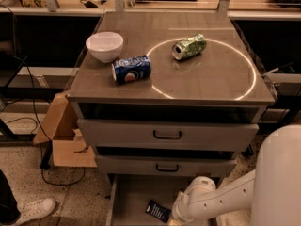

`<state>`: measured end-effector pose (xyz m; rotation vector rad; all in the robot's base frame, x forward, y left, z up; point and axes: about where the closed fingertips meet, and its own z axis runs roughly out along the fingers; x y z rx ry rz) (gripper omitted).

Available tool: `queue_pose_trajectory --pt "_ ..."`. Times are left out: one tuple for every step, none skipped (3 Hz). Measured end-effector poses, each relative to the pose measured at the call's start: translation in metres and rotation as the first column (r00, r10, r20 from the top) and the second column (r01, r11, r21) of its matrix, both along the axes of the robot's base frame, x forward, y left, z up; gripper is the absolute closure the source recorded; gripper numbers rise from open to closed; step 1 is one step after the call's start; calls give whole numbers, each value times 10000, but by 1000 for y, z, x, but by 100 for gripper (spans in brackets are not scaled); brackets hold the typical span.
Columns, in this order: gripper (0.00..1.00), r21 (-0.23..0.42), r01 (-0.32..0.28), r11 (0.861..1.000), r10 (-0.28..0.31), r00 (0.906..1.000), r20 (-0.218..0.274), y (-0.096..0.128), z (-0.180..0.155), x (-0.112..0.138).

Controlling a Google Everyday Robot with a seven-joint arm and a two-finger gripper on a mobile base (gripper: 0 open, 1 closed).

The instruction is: Pick rxbar blueberry from bottom drawer and place on counter

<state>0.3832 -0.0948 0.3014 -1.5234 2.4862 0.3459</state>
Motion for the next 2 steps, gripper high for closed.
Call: queue_pose_trajectory --pt "0 -57 669 9977 -669 9978 24 6 -29 11" --pt "0 -1 963 9954 -962 9947 357 15 -50 18"
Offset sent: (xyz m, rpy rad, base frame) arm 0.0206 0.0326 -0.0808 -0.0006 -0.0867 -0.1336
